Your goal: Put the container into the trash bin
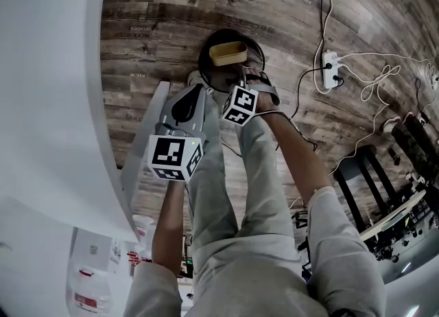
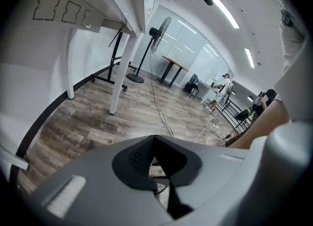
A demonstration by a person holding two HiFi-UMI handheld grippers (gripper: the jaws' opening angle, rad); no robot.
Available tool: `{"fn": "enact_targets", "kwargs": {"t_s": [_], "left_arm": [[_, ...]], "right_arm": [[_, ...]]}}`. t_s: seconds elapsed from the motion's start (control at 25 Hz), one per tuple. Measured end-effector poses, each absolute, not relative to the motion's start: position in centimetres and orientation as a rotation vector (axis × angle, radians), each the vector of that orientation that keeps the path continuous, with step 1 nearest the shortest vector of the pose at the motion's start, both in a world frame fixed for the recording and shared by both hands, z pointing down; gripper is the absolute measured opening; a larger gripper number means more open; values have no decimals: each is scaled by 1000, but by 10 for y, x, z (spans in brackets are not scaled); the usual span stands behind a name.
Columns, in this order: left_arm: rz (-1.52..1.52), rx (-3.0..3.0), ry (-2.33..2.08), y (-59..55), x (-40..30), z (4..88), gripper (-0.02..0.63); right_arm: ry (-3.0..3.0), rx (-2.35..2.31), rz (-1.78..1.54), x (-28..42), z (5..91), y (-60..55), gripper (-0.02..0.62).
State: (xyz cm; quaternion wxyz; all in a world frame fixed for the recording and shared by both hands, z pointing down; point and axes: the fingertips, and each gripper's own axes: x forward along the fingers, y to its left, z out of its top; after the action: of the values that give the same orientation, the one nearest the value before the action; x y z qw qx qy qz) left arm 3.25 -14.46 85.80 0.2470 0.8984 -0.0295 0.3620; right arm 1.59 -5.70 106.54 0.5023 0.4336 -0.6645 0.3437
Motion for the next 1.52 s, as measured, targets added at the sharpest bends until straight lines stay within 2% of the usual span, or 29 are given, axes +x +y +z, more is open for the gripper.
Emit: {"fn": "enact_targets", "kwargs": {"t_s": [0.32,0.56,0.72,1.2,1.52], "left_arm": [[987,2456,-82,-144,37,853,9],[978,2472,-81,-144,45,843,10],[970,2483,-77,-142,50,831,9],[942,2505,-79,-137,58,787,10],[888,2556,-85,-145,70,737,9]], "right_arm": [[-1560,1457,1215,41,1026,-65,136],[-1557,1650,1290,57,990,-68,58],[-1557,1710,1314,59,964,-62,36],[-1533,1938,1345,80,870,-45,15],[-1561,2116,1203,107,782,-61,15]]}}
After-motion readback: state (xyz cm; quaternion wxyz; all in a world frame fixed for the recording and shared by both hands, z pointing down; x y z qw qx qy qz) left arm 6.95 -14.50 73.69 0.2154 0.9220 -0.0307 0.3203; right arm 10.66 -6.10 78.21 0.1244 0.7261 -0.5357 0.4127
